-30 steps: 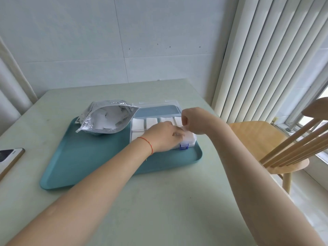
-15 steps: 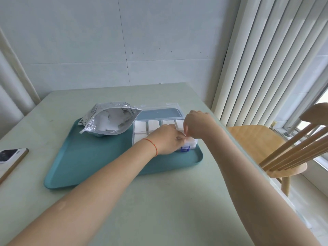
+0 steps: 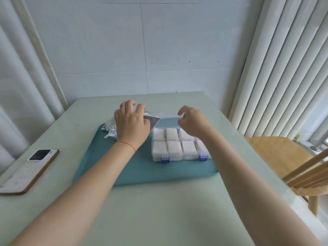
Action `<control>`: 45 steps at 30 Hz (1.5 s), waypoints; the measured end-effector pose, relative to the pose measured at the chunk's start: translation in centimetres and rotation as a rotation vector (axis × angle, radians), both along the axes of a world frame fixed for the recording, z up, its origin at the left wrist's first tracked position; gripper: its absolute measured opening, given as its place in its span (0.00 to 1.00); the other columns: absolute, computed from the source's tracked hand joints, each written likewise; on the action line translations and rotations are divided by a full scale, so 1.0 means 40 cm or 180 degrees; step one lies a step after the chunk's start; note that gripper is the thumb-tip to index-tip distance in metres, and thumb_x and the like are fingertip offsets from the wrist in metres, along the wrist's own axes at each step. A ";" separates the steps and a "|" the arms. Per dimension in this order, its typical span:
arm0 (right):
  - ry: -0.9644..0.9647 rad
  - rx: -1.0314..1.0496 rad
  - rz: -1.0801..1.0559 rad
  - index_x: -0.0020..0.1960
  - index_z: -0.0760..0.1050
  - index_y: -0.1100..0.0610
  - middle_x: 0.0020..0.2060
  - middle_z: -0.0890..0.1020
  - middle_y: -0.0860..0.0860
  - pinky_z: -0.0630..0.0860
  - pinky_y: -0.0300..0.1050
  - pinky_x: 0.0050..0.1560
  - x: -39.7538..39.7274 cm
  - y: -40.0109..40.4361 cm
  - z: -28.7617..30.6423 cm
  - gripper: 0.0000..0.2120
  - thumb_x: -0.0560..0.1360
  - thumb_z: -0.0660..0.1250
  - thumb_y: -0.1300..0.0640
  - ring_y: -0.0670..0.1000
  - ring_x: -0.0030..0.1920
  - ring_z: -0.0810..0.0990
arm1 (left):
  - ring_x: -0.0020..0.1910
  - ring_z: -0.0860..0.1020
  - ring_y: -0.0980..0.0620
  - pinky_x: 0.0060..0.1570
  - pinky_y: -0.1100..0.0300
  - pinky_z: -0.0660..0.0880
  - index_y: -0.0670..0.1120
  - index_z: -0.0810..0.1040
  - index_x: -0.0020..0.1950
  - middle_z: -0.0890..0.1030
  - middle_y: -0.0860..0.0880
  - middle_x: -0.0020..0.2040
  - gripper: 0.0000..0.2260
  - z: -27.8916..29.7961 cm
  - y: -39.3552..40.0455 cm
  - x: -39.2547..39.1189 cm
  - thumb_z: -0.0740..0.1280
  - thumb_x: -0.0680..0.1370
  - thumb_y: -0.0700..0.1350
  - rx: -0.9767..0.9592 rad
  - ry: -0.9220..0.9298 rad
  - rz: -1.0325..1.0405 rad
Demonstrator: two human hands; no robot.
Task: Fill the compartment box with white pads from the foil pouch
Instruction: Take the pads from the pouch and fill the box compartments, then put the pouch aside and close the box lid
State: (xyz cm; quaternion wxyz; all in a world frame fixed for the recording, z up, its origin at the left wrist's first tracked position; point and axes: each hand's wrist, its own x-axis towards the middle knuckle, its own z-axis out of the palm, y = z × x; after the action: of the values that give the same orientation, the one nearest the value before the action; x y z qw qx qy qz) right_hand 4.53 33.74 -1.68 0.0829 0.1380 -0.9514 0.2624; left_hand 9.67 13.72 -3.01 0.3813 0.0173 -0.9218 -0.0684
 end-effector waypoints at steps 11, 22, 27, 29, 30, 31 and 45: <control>-0.0164 -0.0497 0.0152 0.50 0.80 0.57 0.47 0.82 0.53 0.69 0.39 0.32 -0.006 -0.221 0.009 0.05 0.76 0.66 0.61 0.52 0.40 0.76 | 0.43 0.78 0.43 0.39 0.57 0.71 0.42 0.70 0.58 0.80 0.43 0.50 0.12 0.016 -0.222 0.058 0.63 0.75 0.42 0.1685 -0.1905 0.0639; 0.0201 0.0540 0.0123 0.63 0.73 0.53 0.60 0.71 0.55 0.67 0.50 0.62 0.017 -0.259 0.107 0.19 0.75 0.67 0.48 0.56 0.64 0.69 | 0.27 0.72 0.51 0.28 0.61 0.66 0.47 0.75 0.50 0.76 0.49 0.35 0.13 0.111 -0.222 0.056 0.75 0.70 0.46 0.3116 -0.1219 -0.0666; 0.0473 0.0528 0.1292 0.69 0.68 0.45 0.63 0.72 0.47 0.63 0.50 0.65 0.074 -0.331 0.114 0.36 0.65 0.77 0.39 0.49 0.66 0.67 | 0.25 0.75 0.55 0.28 0.63 0.72 0.47 0.80 0.48 0.79 0.47 0.32 0.07 0.125 -0.225 0.062 0.75 0.73 0.45 0.3418 -0.0970 -0.1083; 0.0932 0.0802 0.1145 0.68 0.70 0.48 0.60 0.75 0.49 0.64 0.50 0.62 0.068 -0.348 0.111 0.27 0.72 0.73 0.48 0.52 0.64 0.70 | 0.29 0.77 0.54 0.32 0.64 0.74 0.49 0.82 0.47 0.81 0.48 0.34 0.06 0.122 -0.236 0.066 0.75 0.72 0.42 0.3521 -0.0988 -0.1383; 0.1123 0.0784 0.1045 0.66 0.72 0.50 0.58 0.77 0.50 0.65 0.50 0.60 0.065 -0.354 0.114 0.20 0.75 0.69 0.51 0.54 0.62 0.72 | 0.31 0.77 0.54 0.35 0.64 0.74 0.50 0.82 0.47 0.81 0.48 0.36 0.09 0.120 -0.240 0.069 0.76 0.71 0.39 0.3526 -0.1034 -0.1565; 0.1225 0.0718 0.0962 0.63 0.75 0.52 0.56 0.79 0.51 0.65 0.48 0.58 0.064 -0.358 0.120 0.15 0.77 0.67 0.54 0.55 0.59 0.75 | 0.33 0.76 0.54 0.37 0.63 0.74 0.50 0.82 0.48 0.81 0.49 0.37 0.11 0.115 -0.244 0.070 0.76 0.69 0.38 0.3467 -0.1050 -0.1666; 0.0920 -0.0302 0.1425 0.51 0.79 0.53 0.45 0.82 0.50 0.74 0.50 0.53 0.085 -0.383 0.149 0.05 0.77 0.68 0.53 0.53 0.49 0.79 | 0.36 0.85 0.51 0.45 0.57 0.78 0.43 0.84 0.41 0.84 0.43 0.40 0.09 0.105 -0.231 0.060 0.66 0.78 0.42 0.2847 -0.0518 -0.1021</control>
State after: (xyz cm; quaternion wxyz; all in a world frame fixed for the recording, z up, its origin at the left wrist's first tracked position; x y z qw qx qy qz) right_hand 7.95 18.43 4.30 0.1641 0.3769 -0.8621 0.2961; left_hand 12.08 4.49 1.19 0.2477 0.0425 -0.8198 -0.5145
